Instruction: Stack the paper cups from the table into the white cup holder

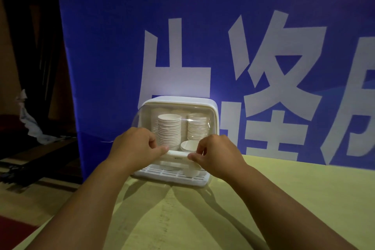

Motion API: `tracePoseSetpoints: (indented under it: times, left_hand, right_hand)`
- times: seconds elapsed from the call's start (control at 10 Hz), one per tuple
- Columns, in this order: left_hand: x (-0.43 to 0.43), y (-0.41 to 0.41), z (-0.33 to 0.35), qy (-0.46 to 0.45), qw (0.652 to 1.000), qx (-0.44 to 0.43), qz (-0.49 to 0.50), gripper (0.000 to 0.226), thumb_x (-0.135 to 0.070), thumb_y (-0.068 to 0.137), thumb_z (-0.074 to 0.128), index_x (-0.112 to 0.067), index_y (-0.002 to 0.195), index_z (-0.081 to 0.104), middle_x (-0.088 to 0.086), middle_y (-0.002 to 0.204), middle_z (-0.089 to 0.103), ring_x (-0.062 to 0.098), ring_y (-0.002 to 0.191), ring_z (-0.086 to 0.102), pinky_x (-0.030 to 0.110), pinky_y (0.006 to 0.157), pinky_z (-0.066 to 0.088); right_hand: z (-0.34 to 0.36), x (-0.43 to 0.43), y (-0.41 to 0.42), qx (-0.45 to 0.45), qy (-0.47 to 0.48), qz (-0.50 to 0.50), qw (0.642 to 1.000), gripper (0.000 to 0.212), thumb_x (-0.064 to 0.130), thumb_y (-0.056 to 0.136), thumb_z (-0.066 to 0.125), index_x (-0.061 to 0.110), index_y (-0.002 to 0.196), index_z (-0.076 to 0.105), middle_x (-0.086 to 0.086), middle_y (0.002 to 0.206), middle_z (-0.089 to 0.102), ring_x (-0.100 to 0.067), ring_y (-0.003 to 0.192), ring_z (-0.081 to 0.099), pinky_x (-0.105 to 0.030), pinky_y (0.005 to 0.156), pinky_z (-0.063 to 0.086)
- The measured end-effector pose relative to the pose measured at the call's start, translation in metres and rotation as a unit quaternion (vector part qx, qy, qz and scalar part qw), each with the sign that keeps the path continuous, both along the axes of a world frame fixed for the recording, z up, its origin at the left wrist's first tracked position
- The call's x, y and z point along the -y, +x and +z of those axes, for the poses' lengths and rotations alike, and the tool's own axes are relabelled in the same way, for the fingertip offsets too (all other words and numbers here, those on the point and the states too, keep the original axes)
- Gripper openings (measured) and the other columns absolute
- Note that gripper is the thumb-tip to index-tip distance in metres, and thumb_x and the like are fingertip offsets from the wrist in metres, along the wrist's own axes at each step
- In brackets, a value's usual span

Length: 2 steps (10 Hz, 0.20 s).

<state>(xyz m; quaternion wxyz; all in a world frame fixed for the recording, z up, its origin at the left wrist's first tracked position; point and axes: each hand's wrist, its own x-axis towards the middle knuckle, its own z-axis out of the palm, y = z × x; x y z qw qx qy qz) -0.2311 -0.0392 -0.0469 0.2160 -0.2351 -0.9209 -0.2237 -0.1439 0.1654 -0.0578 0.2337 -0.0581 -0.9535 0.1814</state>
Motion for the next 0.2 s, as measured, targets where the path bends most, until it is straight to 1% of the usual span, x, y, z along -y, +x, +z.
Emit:
tracePoseSetpoints:
  times: [0.1, 0.2]
  left_hand:
    - [-0.009, 0.003, 0.002, 0.037, 0.998, 0.008, -0.057, 0.03, -0.045, 0.081, 0.08, -0.026, 0.063, 0.066, -0.013, 0.063, 0.066, 0.005, 0.062, 0.062, 0.034, 0.062, 0.058]
    - [-0.025, -0.003, 0.007, 0.07, 0.99, 0.036, -0.119, 0.029, -0.035, 0.085, 0.077, -0.025, 0.061, 0.065, -0.011, 0.063, 0.066, 0.008, 0.06, 0.062, 0.033, 0.059, 0.057]
  right_hand:
    - [0.004, -0.004, -0.003, 0.011, -0.024, 0.022, 0.999, 0.025, 0.045, 0.087, 0.073, 0.023, 0.098, 0.077, 0.008, 0.083, 0.071, -0.009, 0.073, 0.065, -0.027, 0.071, 0.06]
    - [0.015, -0.016, -0.008, 0.056, -0.069, 0.064, 0.994, 0.022, 0.042, 0.091, 0.069, 0.022, 0.096, 0.077, 0.007, 0.082, 0.072, -0.009, 0.072, 0.069, -0.028, 0.073, 0.062]
